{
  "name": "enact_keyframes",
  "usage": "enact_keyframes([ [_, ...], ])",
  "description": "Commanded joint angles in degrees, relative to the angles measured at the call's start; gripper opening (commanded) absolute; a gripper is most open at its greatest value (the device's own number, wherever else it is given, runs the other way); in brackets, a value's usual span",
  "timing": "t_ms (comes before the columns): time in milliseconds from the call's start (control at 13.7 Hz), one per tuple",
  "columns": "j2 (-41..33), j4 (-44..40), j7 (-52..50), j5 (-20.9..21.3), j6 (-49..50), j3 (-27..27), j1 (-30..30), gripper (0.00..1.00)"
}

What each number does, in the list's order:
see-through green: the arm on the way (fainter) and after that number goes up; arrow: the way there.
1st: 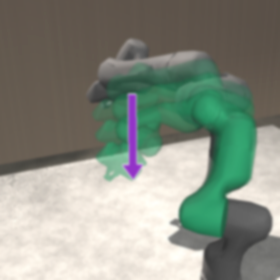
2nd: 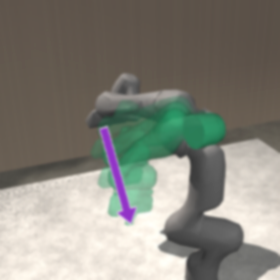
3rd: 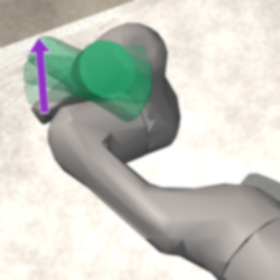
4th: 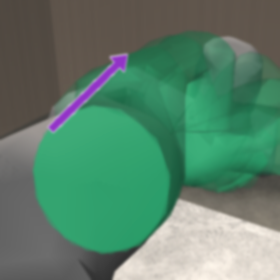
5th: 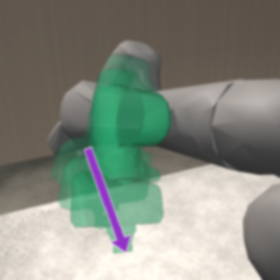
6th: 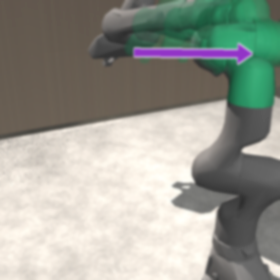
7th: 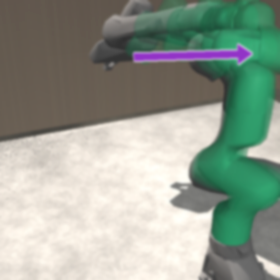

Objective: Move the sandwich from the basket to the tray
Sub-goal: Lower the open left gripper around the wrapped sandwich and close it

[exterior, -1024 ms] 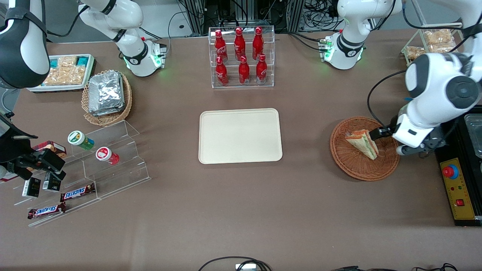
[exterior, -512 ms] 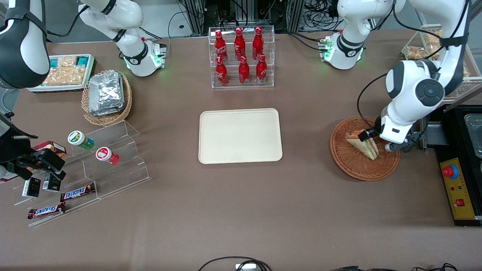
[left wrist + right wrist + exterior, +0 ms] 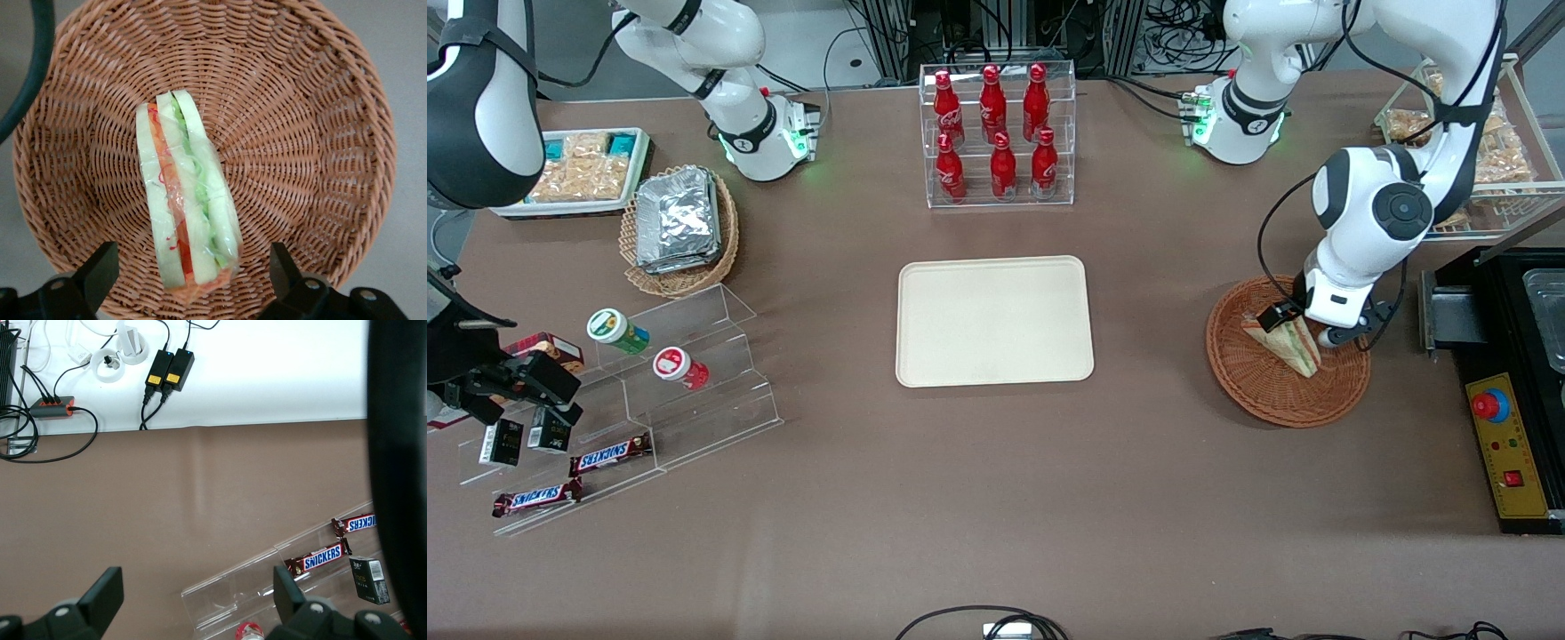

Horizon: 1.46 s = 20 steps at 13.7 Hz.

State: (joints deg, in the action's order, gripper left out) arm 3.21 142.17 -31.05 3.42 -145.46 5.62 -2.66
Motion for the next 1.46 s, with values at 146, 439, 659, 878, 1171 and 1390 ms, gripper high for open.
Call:
enact_keyframes([
  [146, 2.76, 0.30, -1.38, 0.97, -4.30, -0.17, -0.41, 1.00],
  [439, 4.43, 0.04, -1.38, 0.97, -5.88, -0.61, -0.85, 1.00],
  [659, 4.96, -0.05, -1.30, 0.89, -6.50, -0.61, -0.94, 0.65],
  [878, 5.13, -0.14, -1.30, 0.89, -6.41, -0.61, -1.55, 0.00],
  [1171, 3.74, -0.75, -1.12, 0.97, -5.02, -0.61, -1.64, 0.00],
  [1390, 0.92, -6.09, -0.86, 2.72, 5.75, -0.35, -1.47, 0.00],
])
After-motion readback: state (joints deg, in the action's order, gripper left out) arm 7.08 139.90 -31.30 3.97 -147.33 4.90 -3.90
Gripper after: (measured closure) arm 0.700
